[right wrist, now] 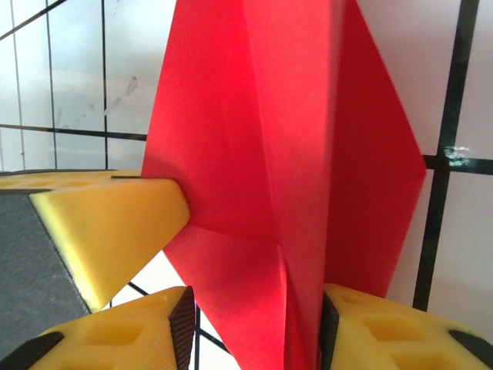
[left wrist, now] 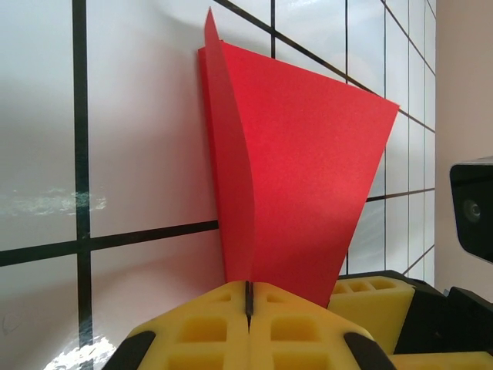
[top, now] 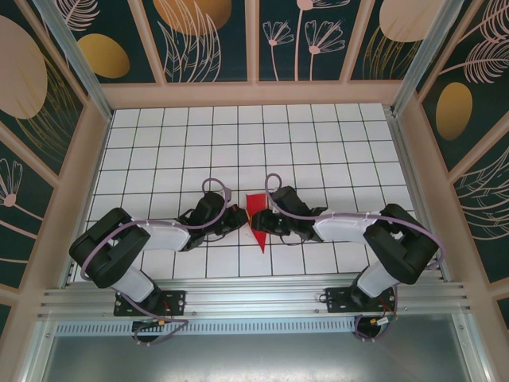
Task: Fold a paper plane with a square sheet of paper (pick it up from the middle)
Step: Move a paper plane to the center of the table.
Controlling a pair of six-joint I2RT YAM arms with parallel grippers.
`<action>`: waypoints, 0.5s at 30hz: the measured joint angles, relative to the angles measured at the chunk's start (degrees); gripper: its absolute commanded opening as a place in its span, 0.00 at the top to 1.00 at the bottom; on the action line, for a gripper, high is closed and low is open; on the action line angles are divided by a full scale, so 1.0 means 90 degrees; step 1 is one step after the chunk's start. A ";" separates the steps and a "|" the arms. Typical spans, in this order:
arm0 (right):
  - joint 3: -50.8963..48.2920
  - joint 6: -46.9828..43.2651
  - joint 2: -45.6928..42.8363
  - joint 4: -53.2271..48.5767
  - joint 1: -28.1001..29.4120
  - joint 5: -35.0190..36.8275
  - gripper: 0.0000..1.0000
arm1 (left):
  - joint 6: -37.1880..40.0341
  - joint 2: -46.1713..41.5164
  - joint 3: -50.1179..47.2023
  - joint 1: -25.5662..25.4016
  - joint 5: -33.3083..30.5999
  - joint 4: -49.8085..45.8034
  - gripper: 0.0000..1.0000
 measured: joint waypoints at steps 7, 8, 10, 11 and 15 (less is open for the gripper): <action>0.0338 -0.0107 0.0274 -0.0396 0.0170 0.0367 0.66 | -0.0015 0.0010 0.0000 0.0000 0.0000 0.0000 0.99; 0.0359 -0.0114 0.0299 -0.0432 0.0185 0.0408 0.67 | -0.0017 0.0010 0.0000 0.0000 0.0000 0.0000 0.99; 0.0393 -0.0119 0.0321 -0.0544 0.0209 0.0486 0.68 | -0.0019 0.0010 0.0000 0.0000 0.0000 -0.0002 0.99; 0.0406 -0.0121 0.0323 -0.0595 0.0216 0.0529 0.70 | -0.0017 0.0010 0.0000 0.0000 -0.0002 0.0000 0.99; 0.0457 -0.0168 0.0323 -0.0733 0.0221 0.0619 0.77 | -0.0019 0.0010 0.0000 0.0000 -0.0005 0.0000 0.99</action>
